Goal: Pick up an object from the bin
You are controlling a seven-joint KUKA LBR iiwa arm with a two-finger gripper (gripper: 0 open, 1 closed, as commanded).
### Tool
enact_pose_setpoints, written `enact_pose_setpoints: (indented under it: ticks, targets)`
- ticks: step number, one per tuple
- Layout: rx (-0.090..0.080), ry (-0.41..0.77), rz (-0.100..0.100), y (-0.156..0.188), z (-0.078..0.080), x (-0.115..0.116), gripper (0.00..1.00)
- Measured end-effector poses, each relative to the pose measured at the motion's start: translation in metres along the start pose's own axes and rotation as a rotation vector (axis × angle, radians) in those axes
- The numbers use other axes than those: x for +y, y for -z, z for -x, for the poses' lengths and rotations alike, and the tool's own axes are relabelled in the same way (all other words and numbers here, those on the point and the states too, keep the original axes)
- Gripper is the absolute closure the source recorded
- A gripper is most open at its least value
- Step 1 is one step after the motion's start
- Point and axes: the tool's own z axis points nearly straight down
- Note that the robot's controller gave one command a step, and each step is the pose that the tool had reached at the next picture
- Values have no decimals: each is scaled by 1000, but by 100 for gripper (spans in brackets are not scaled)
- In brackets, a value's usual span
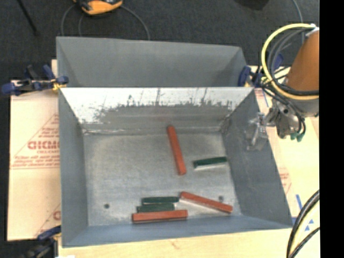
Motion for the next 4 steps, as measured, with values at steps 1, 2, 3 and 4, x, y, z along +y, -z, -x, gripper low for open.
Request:
enact_pose_setpoints:
  ticks: [1,2,3,4]
  targets:
    - [6,1,2,-3,-1,1,100]
    - [11,81,2,-127,46,4,0]
    - [6,81,2,-122,47,4,0]
    - [3,95,1,-151,10,13,0]
